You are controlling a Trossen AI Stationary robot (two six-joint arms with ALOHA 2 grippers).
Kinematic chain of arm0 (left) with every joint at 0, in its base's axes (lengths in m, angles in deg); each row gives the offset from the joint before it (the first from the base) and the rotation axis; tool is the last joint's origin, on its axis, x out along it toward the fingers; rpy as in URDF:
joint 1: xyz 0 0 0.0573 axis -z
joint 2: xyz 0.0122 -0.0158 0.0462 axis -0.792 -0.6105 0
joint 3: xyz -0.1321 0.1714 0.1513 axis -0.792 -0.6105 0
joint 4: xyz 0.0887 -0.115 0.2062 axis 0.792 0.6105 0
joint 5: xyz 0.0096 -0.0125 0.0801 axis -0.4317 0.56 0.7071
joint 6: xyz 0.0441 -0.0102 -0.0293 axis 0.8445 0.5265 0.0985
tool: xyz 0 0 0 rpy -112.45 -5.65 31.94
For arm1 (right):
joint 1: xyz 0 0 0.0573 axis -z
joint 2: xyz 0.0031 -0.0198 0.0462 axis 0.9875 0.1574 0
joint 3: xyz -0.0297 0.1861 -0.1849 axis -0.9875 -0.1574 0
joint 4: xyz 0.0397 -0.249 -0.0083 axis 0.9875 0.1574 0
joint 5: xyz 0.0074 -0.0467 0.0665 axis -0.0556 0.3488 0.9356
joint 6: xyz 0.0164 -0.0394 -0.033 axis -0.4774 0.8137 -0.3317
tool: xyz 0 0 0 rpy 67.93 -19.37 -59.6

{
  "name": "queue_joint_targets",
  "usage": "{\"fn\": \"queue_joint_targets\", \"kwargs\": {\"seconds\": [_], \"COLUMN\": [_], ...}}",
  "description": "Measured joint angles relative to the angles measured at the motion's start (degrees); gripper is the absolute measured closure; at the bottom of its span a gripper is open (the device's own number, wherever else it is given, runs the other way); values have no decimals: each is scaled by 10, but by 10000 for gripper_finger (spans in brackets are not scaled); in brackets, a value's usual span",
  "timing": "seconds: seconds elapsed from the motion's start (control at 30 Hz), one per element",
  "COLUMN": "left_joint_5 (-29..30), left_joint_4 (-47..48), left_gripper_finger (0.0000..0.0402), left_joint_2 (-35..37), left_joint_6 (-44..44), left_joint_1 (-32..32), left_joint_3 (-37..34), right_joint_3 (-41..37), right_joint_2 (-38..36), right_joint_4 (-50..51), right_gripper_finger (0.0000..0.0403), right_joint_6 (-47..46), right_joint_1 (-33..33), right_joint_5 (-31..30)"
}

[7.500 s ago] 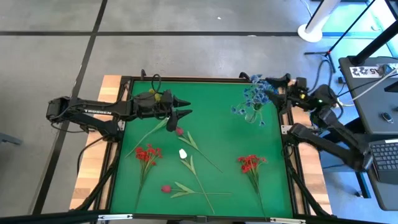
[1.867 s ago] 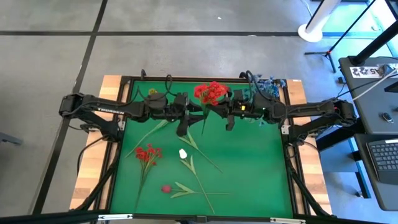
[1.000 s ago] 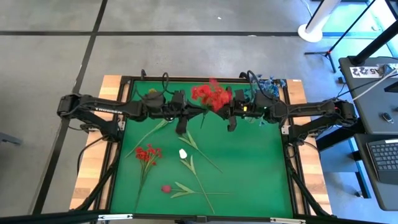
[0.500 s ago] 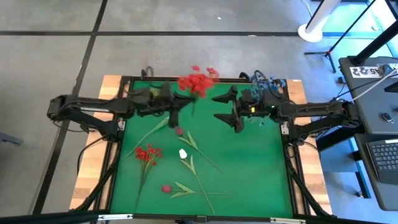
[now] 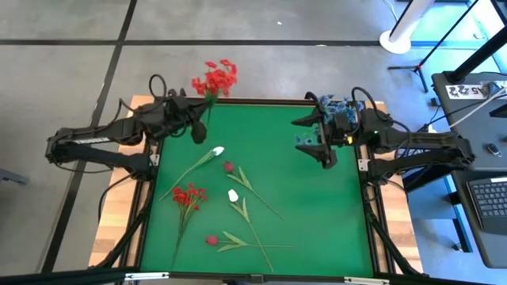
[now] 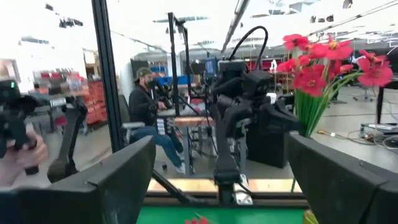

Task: Sort flowers into vase by color
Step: Put the right red flowers into the yellow vase

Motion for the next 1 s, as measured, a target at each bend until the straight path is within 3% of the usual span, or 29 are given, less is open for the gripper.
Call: {"fn": "queue_joint_targets", "kwargs": {"seconds": [0.3,0.5,0.67,1.0], "left_joint_5": [0,0,0,-1], "left_joint_4": [-112,-148,-148,-149], "left_gripper_finger": [401,401,401,401], "left_joint_2": [77,140,162,163], "left_joint_6": [-2,-18,-22,-15], "left_joint_1": [-81,-124,-155,-189], "left_joint_3": [-146,-220,-243,-244], "right_joint_3": [0,0,0,-80], "right_joint_2": [-42,-76,-89,-166], "right_joint_4": [102,227,292,257], "right_gripper_finger": [45,45,45,45], "right_joint_6": [32,37,37,49], "right_joint_1": [0,0,0,0], "right_joint_5": [-4,-61,-92,-138]}}
